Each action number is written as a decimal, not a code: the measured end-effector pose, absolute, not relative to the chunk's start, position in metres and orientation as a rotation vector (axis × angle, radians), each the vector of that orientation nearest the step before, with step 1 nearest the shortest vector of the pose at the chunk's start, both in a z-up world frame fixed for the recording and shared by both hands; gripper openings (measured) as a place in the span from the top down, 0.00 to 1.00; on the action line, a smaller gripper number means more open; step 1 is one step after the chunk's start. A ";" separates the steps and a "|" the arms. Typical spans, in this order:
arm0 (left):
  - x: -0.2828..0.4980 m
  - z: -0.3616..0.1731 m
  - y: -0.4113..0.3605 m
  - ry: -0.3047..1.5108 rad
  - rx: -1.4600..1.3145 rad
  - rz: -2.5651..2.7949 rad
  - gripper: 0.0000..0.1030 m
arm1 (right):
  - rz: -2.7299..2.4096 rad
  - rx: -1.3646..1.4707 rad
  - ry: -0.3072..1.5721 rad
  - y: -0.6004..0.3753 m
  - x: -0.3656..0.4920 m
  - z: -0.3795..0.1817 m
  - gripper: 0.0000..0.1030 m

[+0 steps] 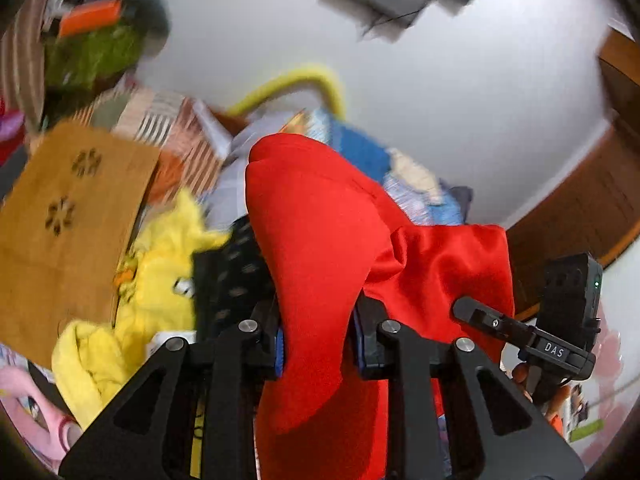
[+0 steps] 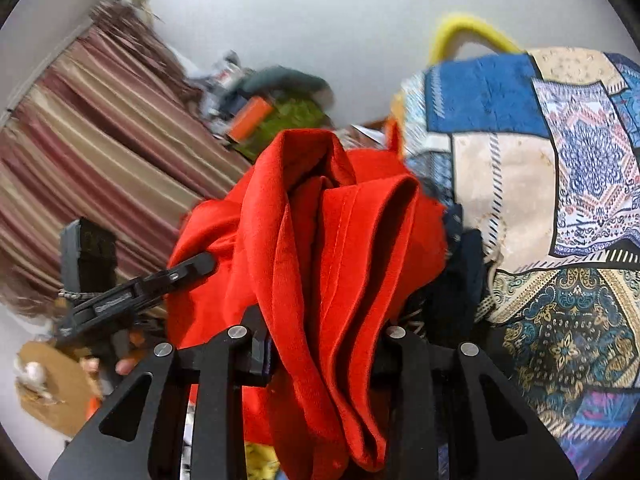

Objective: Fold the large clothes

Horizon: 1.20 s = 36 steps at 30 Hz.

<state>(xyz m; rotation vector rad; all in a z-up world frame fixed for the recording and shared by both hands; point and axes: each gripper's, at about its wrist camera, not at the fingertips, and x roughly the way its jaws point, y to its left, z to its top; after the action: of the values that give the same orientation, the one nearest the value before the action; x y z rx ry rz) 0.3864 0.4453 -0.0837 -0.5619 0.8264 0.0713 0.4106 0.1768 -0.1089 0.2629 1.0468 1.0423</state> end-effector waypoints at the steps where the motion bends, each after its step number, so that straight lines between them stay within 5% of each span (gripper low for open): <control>1: 0.389 -0.101 0.456 0.857 -0.573 0.093 0.74 | 1.015 0.244 1.080 0.183 0.418 -0.122 0.72; 8: 0.384 -0.141 0.473 0.854 -0.560 0.166 0.49 | 0.916 0.273 1.160 0.167 0.431 -0.164 0.47; 17: 0.393 -0.142 0.455 0.902 -0.419 0.299 0.32 | 0.747 0.062 1.087 0.125 0.414 -0.144 0.43; 27: 0.326 -0.063 0.390 0.800 -0.242 0.310 0.32 | 0.740 0.008 0.936 0.086 0.359 -0.074 0.42; 36: 0.212 0.045 0.297 0.518 -0.130 0.232 0.32 | 0.854 0.043 0.565 0.043 0.238 0.037 0.41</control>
<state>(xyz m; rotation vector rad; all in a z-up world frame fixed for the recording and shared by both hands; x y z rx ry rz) 0.2116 0.2967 0.0448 -0.1301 0.5183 0.2322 0.2381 0.0435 0.0372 0.0432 0.5654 0.8543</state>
